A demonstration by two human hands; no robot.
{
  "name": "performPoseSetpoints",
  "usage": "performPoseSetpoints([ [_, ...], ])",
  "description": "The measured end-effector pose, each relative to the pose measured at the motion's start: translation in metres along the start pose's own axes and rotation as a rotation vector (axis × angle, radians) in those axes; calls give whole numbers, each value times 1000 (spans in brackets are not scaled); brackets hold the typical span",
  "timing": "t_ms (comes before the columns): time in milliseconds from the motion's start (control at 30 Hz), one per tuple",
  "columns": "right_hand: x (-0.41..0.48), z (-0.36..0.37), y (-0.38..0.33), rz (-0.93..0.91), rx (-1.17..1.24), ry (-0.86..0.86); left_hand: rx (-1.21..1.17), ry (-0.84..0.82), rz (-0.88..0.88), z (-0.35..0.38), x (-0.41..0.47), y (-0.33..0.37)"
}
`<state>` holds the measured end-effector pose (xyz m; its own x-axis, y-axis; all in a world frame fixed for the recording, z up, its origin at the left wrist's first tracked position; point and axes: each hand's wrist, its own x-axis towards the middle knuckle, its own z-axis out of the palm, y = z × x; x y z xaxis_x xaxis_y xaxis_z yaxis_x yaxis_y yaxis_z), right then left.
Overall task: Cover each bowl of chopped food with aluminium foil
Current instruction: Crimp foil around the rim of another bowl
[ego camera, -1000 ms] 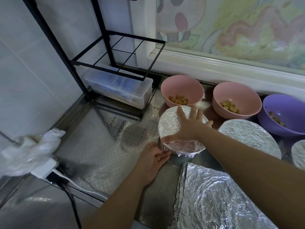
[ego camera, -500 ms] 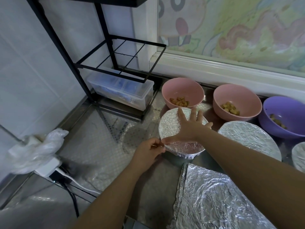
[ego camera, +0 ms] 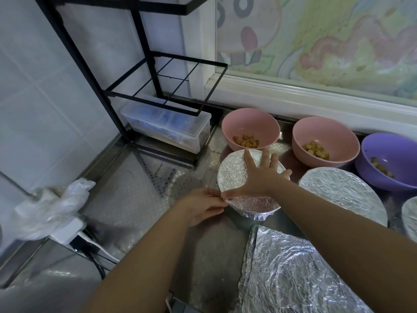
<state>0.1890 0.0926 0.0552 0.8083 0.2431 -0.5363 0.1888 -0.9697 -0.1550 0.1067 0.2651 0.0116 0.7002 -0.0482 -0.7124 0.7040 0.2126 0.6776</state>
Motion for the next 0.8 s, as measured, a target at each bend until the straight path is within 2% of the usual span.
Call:
performPoseSetpoints([
  [167, 1, 0, 1, -7, 8, -11, -649, 154, -118, 34, -10, -21],
  [267, 1, 0, 1, -5, 17, -14, -875, 228, -120, 57, -13, -29],
  [433, 1, 2, 2, -10, 15, -7, -1001, 370, -140, 78, -22, -22],
  [600, 1, 2, 2, -14, 26, -4, -940, 416, -114, 76, -29, -12],
  [700, 0, 3, 2, -14, 34, 3, -948, 346, -83, 69, -35, -3],
  [800, -1, 3, 2, -16, 48, 12, -912, 162, -58, 59, -39, 9],
])
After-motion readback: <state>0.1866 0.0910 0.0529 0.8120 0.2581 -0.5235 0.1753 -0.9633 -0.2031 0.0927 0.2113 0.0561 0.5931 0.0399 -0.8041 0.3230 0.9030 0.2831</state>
